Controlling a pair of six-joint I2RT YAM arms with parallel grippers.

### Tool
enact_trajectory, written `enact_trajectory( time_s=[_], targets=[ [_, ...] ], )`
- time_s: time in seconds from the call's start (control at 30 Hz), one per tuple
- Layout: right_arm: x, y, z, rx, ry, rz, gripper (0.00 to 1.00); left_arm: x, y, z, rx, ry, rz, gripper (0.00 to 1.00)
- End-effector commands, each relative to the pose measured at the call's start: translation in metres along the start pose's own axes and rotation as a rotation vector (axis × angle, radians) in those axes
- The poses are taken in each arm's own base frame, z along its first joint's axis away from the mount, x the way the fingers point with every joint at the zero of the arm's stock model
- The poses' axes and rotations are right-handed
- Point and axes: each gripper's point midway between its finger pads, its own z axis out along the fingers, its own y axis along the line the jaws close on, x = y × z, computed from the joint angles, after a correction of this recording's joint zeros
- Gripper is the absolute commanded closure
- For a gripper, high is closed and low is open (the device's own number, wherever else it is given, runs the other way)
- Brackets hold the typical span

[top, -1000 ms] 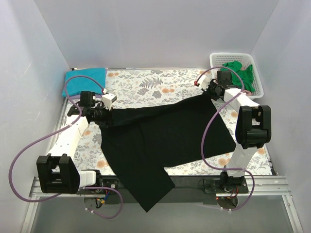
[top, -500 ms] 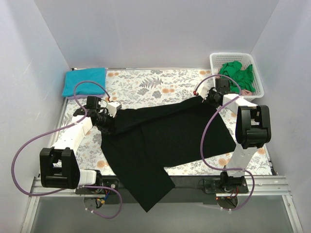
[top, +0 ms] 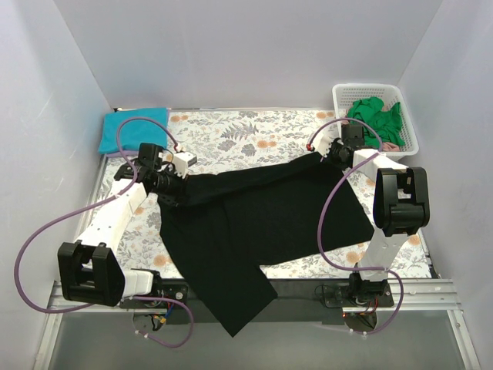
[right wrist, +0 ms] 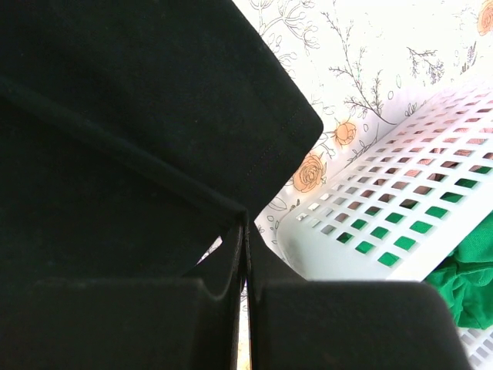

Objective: Fold and stack the t-shirts
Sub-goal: Fold the tshirt

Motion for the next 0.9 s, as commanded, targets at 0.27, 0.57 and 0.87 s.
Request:
enact_trajectory(
  time_s=[0.27,0.57,0.87],
  targets=[
    [-0.007,-0.013,-0.005,0.043,-0.015,-0.011,0.99,0.028,-0.026,0.003,0.084,0.085,0.008,1.0],
    [-0.012,0.006,-0.013,-0.008,-0.032,-0.025,0.66,0.011,-0.024,-0.005,0.127,0.001,-0.069,0.39],
    [-0.042,0.024,-0.031,-0.094,-0.106,0.014,0.3,-0.008,0.02,0.007,0.001,-0.055,-0.241,0.37]
  ],
)
